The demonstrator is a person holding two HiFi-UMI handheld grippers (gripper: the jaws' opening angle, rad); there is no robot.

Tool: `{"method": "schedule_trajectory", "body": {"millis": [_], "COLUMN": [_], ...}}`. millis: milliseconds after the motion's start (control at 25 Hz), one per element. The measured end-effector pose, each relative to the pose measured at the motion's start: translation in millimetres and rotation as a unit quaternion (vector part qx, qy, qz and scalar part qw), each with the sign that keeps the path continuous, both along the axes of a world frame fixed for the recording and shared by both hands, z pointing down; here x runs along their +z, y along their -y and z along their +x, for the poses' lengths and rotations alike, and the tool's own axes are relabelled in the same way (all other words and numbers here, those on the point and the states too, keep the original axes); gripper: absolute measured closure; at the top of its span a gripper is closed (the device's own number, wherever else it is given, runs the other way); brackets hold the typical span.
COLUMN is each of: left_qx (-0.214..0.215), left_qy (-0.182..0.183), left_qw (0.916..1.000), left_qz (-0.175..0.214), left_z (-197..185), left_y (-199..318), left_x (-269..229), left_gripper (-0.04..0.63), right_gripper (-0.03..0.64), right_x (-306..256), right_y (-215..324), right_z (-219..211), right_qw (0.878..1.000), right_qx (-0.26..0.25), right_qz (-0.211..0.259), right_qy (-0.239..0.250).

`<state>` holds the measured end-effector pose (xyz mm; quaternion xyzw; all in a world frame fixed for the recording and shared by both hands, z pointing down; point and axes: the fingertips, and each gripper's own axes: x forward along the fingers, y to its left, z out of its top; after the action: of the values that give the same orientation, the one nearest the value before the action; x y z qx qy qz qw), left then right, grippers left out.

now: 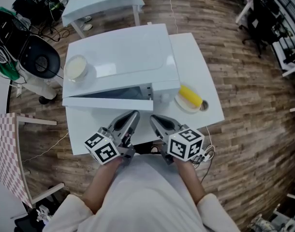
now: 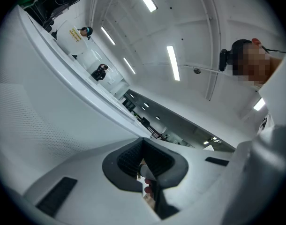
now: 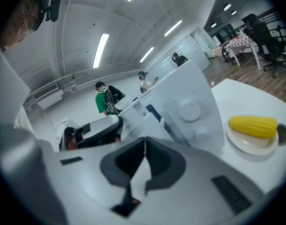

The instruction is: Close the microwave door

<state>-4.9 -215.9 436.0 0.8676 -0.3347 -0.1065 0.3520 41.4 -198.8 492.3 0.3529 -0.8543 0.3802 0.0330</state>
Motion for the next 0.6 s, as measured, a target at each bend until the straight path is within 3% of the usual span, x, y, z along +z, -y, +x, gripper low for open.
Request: {"method": "schedule_trajectory", "body": {"millis": [600], "left_qx": [0.013], "left_qy": [-0.015], "left_qw": [0.9998], "left_qz": [-0.003], "left_z": [8], "left_y": [17], "left_x": [2], "left_gripper": [0.577], "right_gripper": [0.594], "right_x": [-1], "right_y": [15], "right_z": [-1], "right_qw": [1.0], "right_qx": [0.013], "right_qz": [-0.007], "right_qy": [0.011]}}
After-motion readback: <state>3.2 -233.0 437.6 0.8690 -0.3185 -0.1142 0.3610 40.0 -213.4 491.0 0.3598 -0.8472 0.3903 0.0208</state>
